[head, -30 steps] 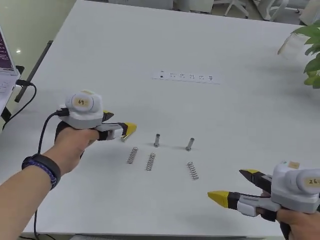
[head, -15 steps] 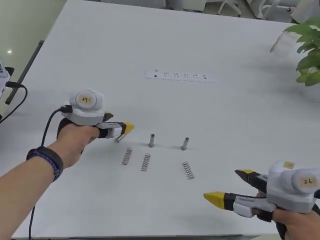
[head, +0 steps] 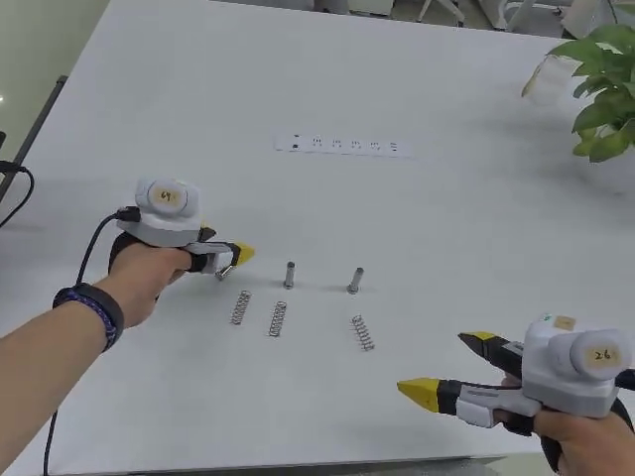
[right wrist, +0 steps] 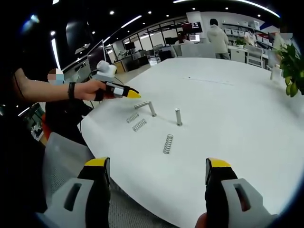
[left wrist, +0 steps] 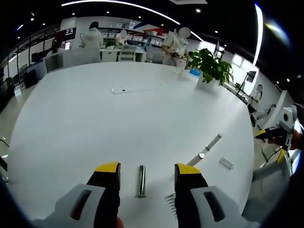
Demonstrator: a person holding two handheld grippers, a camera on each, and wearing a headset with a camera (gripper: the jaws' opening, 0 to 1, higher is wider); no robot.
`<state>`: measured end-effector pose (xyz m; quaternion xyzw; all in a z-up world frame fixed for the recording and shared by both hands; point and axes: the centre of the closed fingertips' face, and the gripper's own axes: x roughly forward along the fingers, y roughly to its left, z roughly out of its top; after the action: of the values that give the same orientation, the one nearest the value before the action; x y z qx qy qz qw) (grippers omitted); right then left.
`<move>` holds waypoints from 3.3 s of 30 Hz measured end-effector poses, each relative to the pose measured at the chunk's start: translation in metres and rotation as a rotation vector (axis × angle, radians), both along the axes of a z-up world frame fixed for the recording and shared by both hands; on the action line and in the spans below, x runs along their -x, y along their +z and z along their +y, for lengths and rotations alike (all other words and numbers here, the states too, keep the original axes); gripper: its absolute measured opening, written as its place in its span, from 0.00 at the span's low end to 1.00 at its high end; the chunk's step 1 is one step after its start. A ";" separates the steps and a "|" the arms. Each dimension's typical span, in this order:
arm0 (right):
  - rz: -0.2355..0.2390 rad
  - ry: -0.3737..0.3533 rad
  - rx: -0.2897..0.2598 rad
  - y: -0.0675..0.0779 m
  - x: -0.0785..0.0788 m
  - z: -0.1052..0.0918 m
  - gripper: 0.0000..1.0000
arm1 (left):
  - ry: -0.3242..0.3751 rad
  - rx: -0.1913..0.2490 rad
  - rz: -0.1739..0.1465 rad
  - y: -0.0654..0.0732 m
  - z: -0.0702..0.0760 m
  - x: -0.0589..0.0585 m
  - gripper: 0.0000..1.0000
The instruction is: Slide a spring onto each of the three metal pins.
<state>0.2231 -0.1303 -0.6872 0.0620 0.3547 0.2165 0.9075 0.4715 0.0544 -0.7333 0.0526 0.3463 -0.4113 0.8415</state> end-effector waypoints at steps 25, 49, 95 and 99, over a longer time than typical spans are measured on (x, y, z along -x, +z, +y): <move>0.008 -0.006 0.006 -0.001 0.002 -0.004 0.81 | 0.011 -0.059 0.058 -0.039 -0.003 -0.005 0.22; 0.015 -0.004 0.003 -0.003 0.002 -0.003 0.80 | -0.018 -0.109 0.009 -0.049 -0.011 -0.002 0.06; -0.006 -0.001 -0.003 -0.002 0.000 0.000 0.80 | -0.025 -0.147 -0.012 -0.026 -0.001 -0.004 0.00; -0.003 0.006 -0.007 -0.003 0.000 0.003 0.80 | -0.017 -0.141 -0.016 -0.023 0.000 -0.004 0.00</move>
<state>0.2229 -0.1277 -0.6906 0.0639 0.3525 0.2204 0.9073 0.4753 0.0548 -0.7564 0.1177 0.3674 -0.3925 0.8349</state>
